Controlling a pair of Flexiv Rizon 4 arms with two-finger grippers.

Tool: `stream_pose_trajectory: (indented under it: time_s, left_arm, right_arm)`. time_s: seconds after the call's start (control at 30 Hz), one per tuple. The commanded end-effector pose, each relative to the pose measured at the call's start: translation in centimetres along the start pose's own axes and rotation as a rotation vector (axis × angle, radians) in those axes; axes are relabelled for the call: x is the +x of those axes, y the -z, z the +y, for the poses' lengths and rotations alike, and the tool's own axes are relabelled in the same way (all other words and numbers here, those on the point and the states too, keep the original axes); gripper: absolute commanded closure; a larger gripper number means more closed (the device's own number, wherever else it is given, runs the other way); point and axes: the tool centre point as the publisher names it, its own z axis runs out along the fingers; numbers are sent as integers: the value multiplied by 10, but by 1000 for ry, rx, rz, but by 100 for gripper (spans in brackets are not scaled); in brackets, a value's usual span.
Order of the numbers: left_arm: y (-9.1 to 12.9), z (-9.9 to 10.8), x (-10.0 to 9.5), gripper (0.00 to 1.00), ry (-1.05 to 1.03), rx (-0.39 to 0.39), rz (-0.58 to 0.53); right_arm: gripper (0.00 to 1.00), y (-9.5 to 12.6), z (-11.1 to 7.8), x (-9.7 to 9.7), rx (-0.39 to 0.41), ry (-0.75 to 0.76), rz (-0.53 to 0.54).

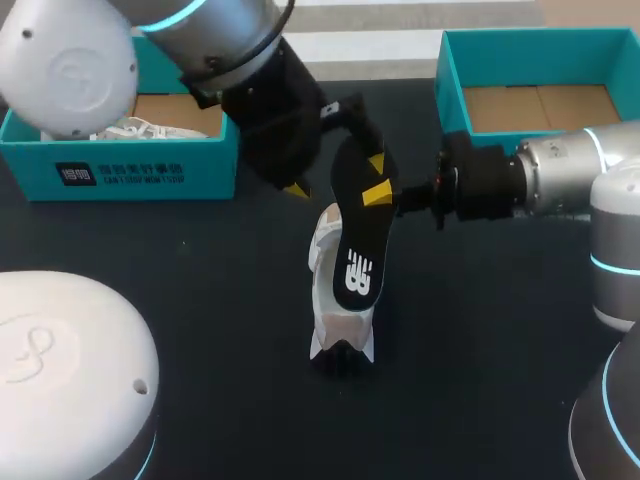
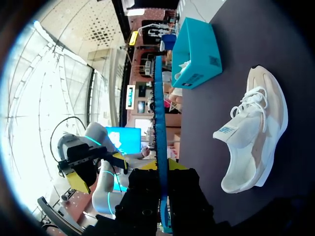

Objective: Take the shoe out of the shoebox, open the shoe tongue, remove and reinsert the insole, then place the shoe into the shoebox

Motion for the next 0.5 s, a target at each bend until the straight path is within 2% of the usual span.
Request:
stream_pose_trajectory:
  time_s: [0.03,0.27,0.5]
  left_arm:
    - [0,4,-10,0,-2,-1,248]
    - [-7,6,-6,0,41,2,371]
    - [-11,6,-2,0,64,15,398]
  right_arm:
    - [100,-3,2,-2,4,-3,0]
    - [100,-4,2,-3,8,-5,2]
    - [100,-4,2,-5,10,-6,5]
